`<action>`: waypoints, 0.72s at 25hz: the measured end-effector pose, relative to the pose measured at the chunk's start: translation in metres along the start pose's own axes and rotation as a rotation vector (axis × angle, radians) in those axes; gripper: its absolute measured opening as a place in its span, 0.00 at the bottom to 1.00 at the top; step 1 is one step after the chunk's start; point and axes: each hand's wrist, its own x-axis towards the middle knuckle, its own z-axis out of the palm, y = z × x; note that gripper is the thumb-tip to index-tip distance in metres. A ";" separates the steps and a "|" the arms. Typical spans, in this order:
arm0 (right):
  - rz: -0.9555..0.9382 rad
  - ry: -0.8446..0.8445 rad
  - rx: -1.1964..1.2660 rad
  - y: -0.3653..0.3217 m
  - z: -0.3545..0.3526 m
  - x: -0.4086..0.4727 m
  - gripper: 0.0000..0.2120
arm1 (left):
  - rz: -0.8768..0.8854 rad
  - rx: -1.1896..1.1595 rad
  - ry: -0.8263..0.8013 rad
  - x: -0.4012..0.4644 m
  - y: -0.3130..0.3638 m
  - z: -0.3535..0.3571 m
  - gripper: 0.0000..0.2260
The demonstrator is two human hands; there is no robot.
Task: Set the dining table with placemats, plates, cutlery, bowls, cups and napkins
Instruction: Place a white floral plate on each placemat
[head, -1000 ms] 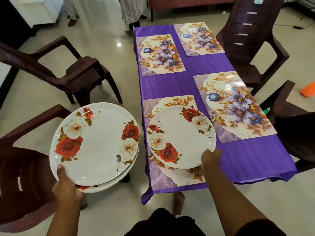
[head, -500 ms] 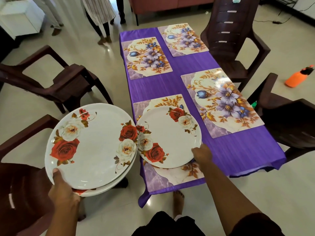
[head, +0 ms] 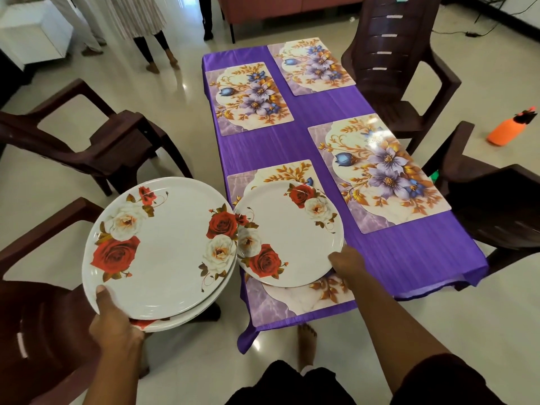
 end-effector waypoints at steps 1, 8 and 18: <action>-0.012 0.005 -0.018 0.002 0.001 0.000 0.14 | -0.001 -0.010 -0.009 0.002 0.000 0.000 0.23; 0.090 0.096 0.144 0.003 0.000 -0.006 0.27 | -0.010 0.010 -0.061 0.004 -0.004 0.010 0.21; -0.315 -0.088 0.567 -0.083 0.020 -0.061 0.11 | -0.053 0.158 -0.265 -0.025 -0.016 0.045 0.23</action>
